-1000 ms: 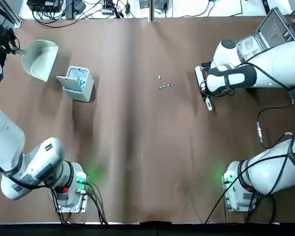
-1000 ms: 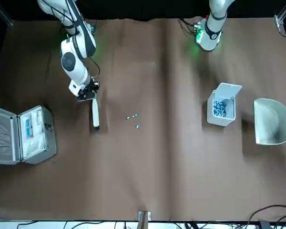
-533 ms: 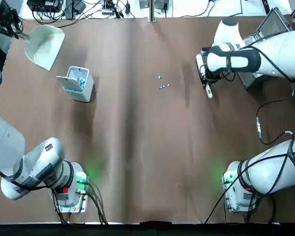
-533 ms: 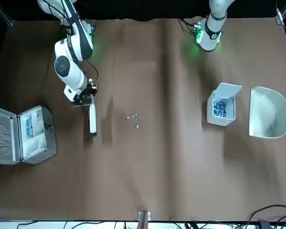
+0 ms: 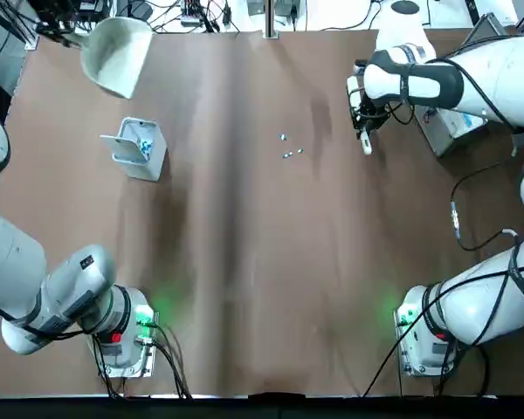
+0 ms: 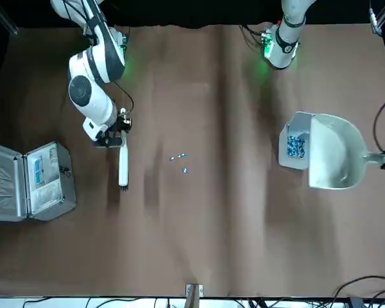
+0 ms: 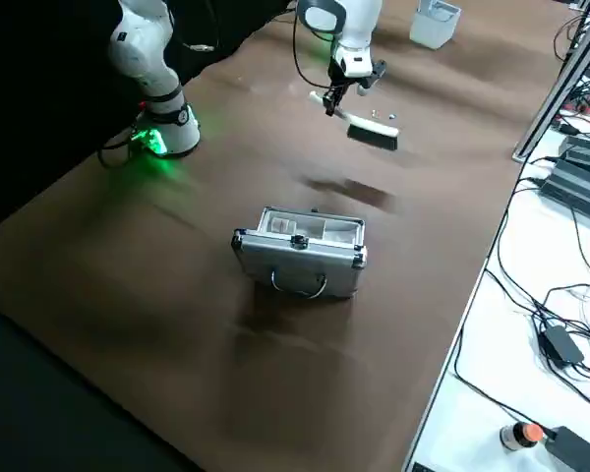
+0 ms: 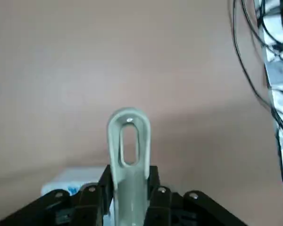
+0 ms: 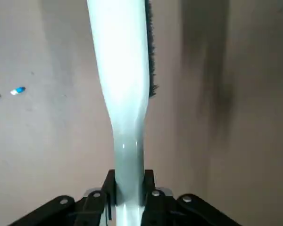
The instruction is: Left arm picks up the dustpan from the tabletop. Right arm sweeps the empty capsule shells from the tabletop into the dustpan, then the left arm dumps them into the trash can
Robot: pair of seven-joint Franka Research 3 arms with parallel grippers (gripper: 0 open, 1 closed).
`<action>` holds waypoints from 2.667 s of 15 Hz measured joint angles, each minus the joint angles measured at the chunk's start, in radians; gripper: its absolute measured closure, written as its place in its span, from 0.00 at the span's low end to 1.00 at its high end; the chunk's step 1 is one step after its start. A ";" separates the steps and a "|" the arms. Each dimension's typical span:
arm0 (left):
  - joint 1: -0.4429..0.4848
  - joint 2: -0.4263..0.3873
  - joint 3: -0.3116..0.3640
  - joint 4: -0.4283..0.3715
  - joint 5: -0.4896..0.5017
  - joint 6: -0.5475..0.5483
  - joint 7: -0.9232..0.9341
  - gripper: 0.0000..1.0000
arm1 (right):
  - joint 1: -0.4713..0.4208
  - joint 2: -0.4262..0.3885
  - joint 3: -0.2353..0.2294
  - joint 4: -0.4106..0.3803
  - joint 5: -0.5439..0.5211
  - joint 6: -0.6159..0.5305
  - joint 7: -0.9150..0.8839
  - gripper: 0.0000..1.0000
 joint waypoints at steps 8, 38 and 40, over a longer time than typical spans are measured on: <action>-0.080 0.019 -0.232 -0.091 0.187 0.001 -0.427 0.67 | 0.059 0.068 0.007 0.038 0.124 0.004 0.114 0.73; -0.698 0.449 -0.187 -0.037 0.627 0.004 -1.240 0.67 | 0.323 0.377 0.011 0.223 0.224 0.134 0.443 0.73; -0.698 0.457 -0.187 -0.036 0.652 0.004 -1.268 0.67 | 0.328 0.380 0.011 0.228 0.224 0.132 0.443 0.73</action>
